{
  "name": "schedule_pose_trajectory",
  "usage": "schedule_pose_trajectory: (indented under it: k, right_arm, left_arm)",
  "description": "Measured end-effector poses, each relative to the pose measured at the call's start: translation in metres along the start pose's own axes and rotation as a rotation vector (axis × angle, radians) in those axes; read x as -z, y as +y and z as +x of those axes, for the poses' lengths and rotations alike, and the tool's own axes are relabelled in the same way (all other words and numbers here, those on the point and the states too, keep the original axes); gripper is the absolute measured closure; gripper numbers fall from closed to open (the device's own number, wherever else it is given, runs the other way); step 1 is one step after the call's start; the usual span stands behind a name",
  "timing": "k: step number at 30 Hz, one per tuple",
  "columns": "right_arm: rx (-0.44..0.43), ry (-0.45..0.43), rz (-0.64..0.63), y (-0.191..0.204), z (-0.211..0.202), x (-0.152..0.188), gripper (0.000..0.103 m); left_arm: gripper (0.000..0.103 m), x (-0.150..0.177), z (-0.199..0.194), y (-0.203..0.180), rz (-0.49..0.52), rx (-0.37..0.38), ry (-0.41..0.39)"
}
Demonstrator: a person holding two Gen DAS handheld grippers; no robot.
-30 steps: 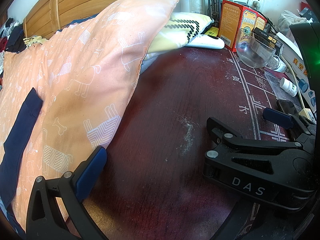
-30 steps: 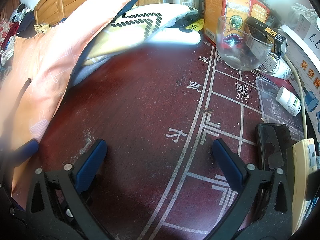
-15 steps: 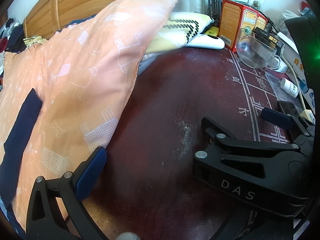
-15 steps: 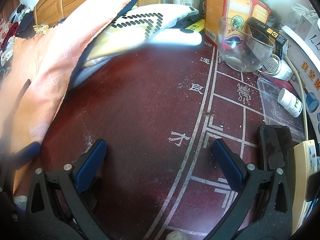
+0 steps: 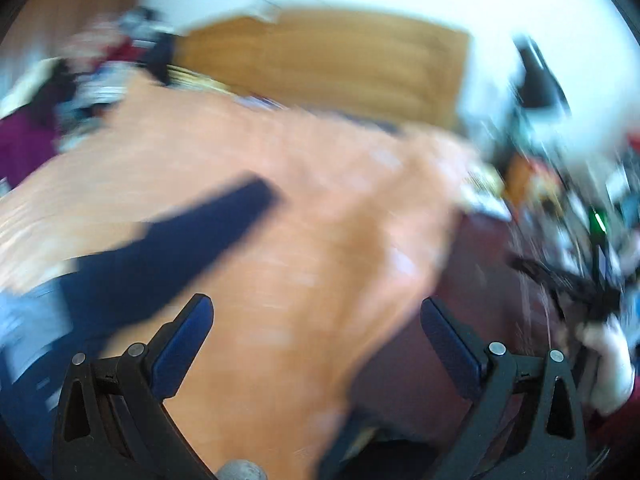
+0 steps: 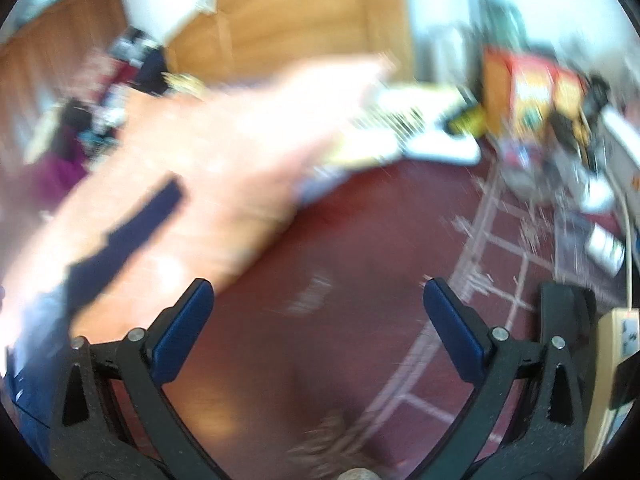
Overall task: Fold small clothes
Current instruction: 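Move both tools over the navy work shirt spread on the bed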
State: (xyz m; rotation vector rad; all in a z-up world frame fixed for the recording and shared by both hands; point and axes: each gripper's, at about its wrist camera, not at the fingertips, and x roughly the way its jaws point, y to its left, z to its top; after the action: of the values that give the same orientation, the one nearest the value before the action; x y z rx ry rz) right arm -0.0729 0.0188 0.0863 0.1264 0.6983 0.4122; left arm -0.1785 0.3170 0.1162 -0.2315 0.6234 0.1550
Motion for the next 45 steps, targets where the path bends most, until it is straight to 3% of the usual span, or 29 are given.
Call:
schedule_pose_trajectory:
  k: [3,5,7,8,10,11,13,14,18,21,23,27,28,31,32,33,36,39,45]
  right_arm:
    - [-0.040,-0.162,-0.180,0.061,-0.031,-0.007,0.000]
    - [-0.159,-0.307,-0.260,0.111,-0.084,-0.026,0.000]
    - [-0.223,-0.358,-0.311,0.127,-0.094,-0.042,0.000]
    - [-0.294,-0.463,-0.371,0.151,-0.113,-0.043,0.000]
    - [-0.372,-0.511,-0.438,0.169,-0.110,-0.036,0.000]
    - [-0.407,-0.457,-0.453,0.176,-0.093,-0.032,0.000]
    - [-0.458,-0.223,-0.479,0.195,-0.036,-0.023,0.000]
    - [-0.464,-0.126,-0.489,0.204,-0.002,-0.012,0.000]
    - [-0.448,0.069,-0.492,0.216,0.096,0.006,0.000]
    - [-0.439,0.138,-0.447,0.220,0.133,0.001,0.000]
    - [-0.448,0.168,-0.399,0.220,0.135,-0.008,0.000]
    - [-0.496,0.235,-0.200,0.216,0.153,-0.045,0.001]
    - [-0.520,0.269,-0.132,0.210,0.178,-0.057,0.006]
    - [-0.520,0.373,0.033,0.192,0.253,-0.077,0.037]
    - [-0.520,0.403,0.078,0.187,0.274,-0.081,0.044]
    - [-0.525,0.428,0.111,0.184,0.292,-0.082,0.044]
    - [-0.489,0.456,0.144,0.180,0.329,-0.087,0.045]
    - [-0.395,0.472,0.117,0.182,0.345,-0.084,0.045]
    - [-0.392,0.487,0.096,0.186,0.356,-0.076,0.040]
  left_arm:
    - [0.000,-0.010,-0.091,0.058,-0.091,-0.120,-0.184]
    - [0.000,-0.018,-0.146,0.081,-0.115,-0.189,-0.297]
    - [0.000,-0.025,-0.191,0.095,-0.115,-0.254,-0.400]
    - [0.000,-0.028,-0.218,0.099,-0.104,-0.293,-0.465]
    - [0.000,-0.027,-0.259,0.102,-0.068,-0.365,-0.583]
    - [0.000,-0.021,-0.277,0.104,-0.039,-0.396,-0.652]
    - [0.000,-0.005,-0.294,0.117,0.001,-0.407,-0.713]
    - [0.000,0.001,-0.294,0.128,0.000,-0.423,-0.695]
    - [0.000,0.021,-0.270,0.170,-0.052,-0.507,-0.558]
    - [0.000,0.044,-0.240,0.211,-0.128,-0.543,-0.430]
    - [0.000,0.057,-0.215,0.235,-0.183,-0.555,-0.371]
    - [0.000,0.081,-0.167,0.273,-0.275,-0.566,-0.267]
    - [0.000,0.085,-0.155,0.281,-0.291,-0.561,-0.246]
    - [0.000,0.099,-0.137,0.292,-0.321,-0.555,-0.200]
    - [0.000,0.101,-0.126,0.299,-0.330,-0.552,-0.183]
    - [0.000,0.108,-0.125,0.302,-0.333,-0.553,-0.170]
    - [0.000,0.110,-0.111,0.314,-0.345,-0.560,-0.134]
    - [0.000,0.112,-0.096,0.325,-0.352,-0.568,-0.103]
    - [0.000,0.109,-0.073,0.333,-0.352,-0.564,-0.082]
